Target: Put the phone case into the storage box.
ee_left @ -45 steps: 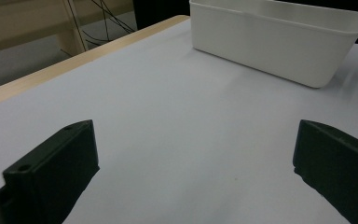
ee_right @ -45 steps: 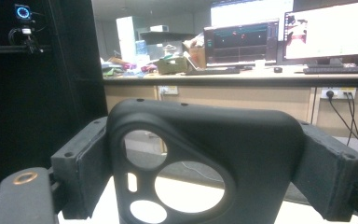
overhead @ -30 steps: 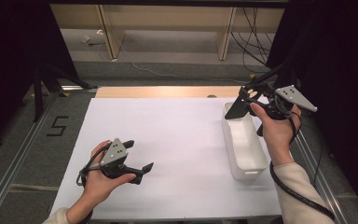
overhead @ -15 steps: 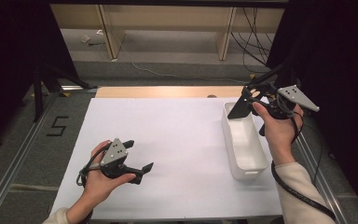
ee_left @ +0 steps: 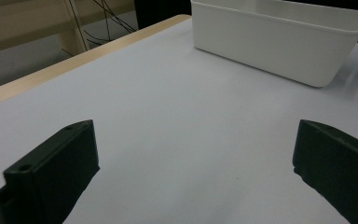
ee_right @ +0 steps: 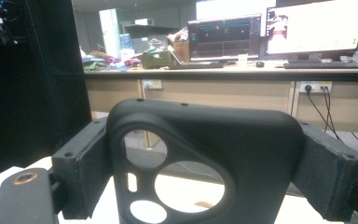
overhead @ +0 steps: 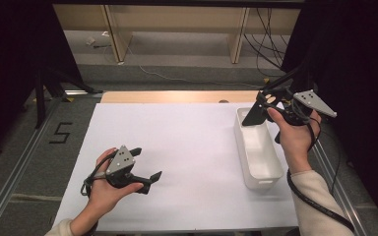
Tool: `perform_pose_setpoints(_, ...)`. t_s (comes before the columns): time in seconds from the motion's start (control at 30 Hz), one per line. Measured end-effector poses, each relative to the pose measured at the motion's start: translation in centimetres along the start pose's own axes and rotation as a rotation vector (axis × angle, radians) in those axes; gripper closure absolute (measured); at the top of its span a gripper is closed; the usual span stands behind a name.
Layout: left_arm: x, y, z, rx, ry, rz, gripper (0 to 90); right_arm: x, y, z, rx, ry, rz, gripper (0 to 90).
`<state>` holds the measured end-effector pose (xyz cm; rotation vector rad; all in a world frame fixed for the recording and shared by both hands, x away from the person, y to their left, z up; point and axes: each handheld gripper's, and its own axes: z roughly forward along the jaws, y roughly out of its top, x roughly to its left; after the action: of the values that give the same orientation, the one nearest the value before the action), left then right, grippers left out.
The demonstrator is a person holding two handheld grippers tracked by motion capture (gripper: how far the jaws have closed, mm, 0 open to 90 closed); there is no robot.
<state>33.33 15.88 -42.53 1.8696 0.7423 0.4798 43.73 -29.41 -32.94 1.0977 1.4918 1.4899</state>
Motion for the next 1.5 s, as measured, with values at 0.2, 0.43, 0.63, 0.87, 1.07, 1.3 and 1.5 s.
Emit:
perform_pose_setpoints(0.2,0.0,0.0,0.0,0.0,0.0,-0.001,0.0,-0.14,-0.07,0.02,0.004,-0.008,-0.005,15.8)
perform_pose_setpoints(0.43,0.01,-0.01,0.01,0.001,0.001,-0.001,0.0,-0.32,-0.2,0.09,0.01,-0.014,-0.007,15.8)
perform_pose_setpoints(0.63,0.01,-0.01,0.01,0.0,0.0,-0.001,0.0,-0.46,-0.32,0.18,0.013,-0.019,-0.011,15.8)
perform_pose_setpoints(0.87,0.03,-0.01,0.03,0.001,-0.001,0.002,0.0,-0.61,-0.4,0.28,0.017,-0.025,-0.016,15.8)
perform_pose_setpoints(1.07,0.04,-0.02,0.06,0.001,-0.002,0.002,0.0,-0.82,-0.5,0.38,0.023,-0.031,-0.015,15.8)
perform_pose_setpoints(1.3,0.03,-0.05,0.08,0.001,-0.001,-0.002,0.0,-0.82,-0.56,0.6,0.029,-0.031,-0.018,15.9)
perform_pose_setpoints(1.5,0.02,-0.06,0.1,0.002,-0.002,-0.001,0.0,-0.93,-0.66,0.72,0.034,-0.033,-0.016,15.8)
